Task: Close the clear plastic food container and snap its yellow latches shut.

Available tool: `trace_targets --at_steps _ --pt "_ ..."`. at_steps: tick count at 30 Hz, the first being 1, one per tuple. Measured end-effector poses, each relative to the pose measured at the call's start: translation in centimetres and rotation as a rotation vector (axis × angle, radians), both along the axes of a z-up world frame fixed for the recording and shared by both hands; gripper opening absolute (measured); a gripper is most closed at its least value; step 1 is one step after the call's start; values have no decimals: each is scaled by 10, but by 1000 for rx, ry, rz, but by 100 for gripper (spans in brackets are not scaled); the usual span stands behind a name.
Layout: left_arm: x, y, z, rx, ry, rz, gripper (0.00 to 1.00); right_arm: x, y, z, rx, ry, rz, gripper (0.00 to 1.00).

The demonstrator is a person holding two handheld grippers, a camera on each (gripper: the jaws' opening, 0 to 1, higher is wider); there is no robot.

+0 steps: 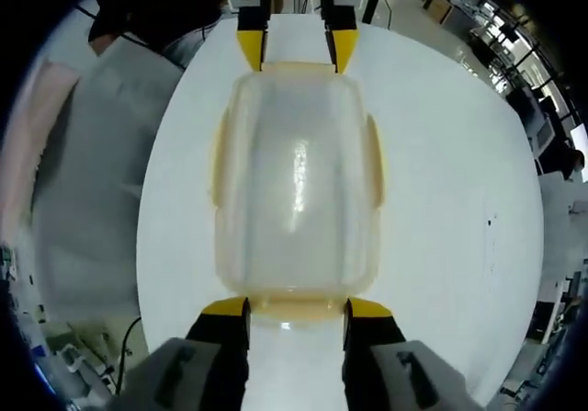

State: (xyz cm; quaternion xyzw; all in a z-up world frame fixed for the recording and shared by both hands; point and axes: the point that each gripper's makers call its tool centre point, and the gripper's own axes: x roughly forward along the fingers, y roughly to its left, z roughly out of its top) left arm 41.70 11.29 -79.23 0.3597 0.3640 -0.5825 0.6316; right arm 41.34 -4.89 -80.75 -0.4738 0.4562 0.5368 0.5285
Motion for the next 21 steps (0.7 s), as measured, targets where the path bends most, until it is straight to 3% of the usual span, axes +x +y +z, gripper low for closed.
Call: trace_targets --at_steps 14,21 --pt "-5 -49 -3 -26 18 -36 37 -10 -50 -7 -46 10 -41 37" --pt "0 -63 -2 -33 15 -43 37 -6 -65 -9 -59 6 -56 37"
